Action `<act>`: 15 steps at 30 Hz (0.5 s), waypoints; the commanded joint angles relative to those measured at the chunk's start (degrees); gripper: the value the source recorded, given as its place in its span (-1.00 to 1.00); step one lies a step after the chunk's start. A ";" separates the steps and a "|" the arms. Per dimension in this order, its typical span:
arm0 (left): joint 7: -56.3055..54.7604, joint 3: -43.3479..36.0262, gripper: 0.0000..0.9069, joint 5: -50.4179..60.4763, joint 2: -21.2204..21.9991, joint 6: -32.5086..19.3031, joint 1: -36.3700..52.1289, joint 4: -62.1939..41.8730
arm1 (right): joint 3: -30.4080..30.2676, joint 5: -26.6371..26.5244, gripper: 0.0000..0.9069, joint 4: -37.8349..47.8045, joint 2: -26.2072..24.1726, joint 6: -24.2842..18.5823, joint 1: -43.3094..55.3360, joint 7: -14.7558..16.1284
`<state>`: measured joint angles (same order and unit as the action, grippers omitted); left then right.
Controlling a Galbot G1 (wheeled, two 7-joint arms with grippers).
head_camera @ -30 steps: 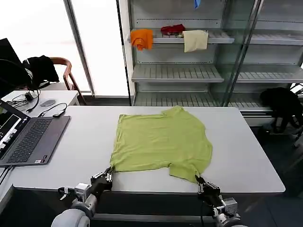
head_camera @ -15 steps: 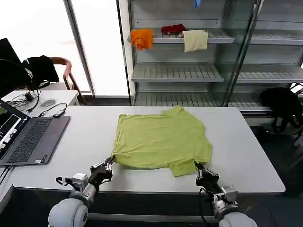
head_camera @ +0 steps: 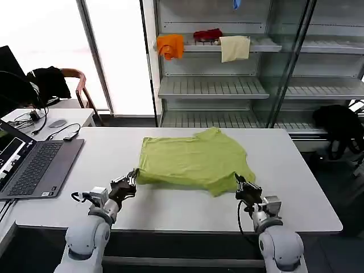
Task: Fold and organize the clothes.
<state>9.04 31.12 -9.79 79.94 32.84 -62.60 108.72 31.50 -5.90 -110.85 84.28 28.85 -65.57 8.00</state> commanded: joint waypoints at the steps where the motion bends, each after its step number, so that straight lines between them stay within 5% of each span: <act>1: -0.49 -0.08 -0.98 -0.40 0.05 0.20 4.48 -5.02 | -0.27 0.18 -1.00 10.24 1.02 1.63 11.00 -0.72; 15: -1.07 -0.84 -0.98 -2.12 0.13 0.15 6.80 -10.22 | -1.29 3.35 -1.00 17.69 1.64 2.05 18.29 -0.57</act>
<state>8.35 30.21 -11.23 80.06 32.91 -57.31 101.05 30.48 -4.07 -99.26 85.67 30.53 -53.40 7.43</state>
